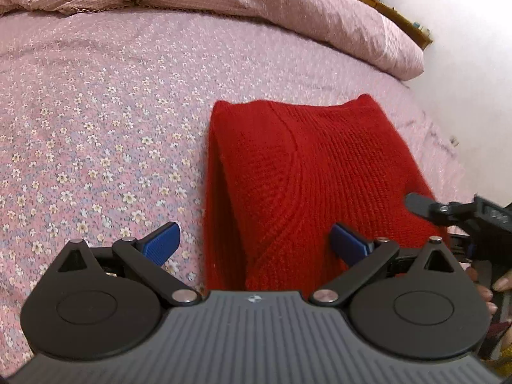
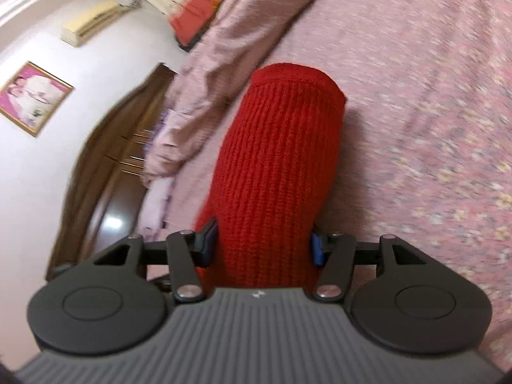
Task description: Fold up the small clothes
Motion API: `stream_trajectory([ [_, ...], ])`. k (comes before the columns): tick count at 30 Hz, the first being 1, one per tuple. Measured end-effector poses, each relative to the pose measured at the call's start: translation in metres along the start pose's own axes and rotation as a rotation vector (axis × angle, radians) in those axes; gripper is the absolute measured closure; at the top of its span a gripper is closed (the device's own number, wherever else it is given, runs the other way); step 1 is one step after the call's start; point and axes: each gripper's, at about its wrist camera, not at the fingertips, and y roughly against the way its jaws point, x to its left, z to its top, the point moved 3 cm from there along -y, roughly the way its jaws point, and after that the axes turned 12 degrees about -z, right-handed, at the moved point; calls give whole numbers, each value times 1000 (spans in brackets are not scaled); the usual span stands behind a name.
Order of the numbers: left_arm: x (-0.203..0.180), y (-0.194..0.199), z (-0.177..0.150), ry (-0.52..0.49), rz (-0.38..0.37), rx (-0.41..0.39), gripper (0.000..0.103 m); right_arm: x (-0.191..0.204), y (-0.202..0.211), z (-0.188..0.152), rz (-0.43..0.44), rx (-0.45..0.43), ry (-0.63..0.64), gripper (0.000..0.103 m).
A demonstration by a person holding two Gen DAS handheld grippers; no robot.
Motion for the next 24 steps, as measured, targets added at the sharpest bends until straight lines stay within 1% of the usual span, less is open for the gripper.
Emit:
stream_trajectory([
  [3, -2, -1, -2, -21, 18, 8, 1, -14, -8, -4, -34, -5, 17, 42],
  [5, -4, -3, -4, -41, 35, 10, 1, -20, -10, -6, -28, -10, 15, 41],
  [7, -7, -5, -5, -59, 50, 8, 1, -22, -8, -8, -36, -22, 24, 37],
  [10, -11, -5, -6, -80, 71, 2, 1, -13, -3, -10, -89, -63, 84, 30],
  [15, -17, 2, -4, -116, 110, -23, 1, 5, 12, -14, -169, -129, 145, 29],
  [19, -26, 15, -4, -142, 131, -46, 1, 20, 29, -17, -223, -206, 181, 30],
  [22, -31, 22, -5, -132, 140, -39, 1, 28, 47, -23, -237, -250, 211, 30],
  [24, -33, 24, -6, -119, 149, -27, 1, 34, 53, -28, -261, -270, 234, 30],
])
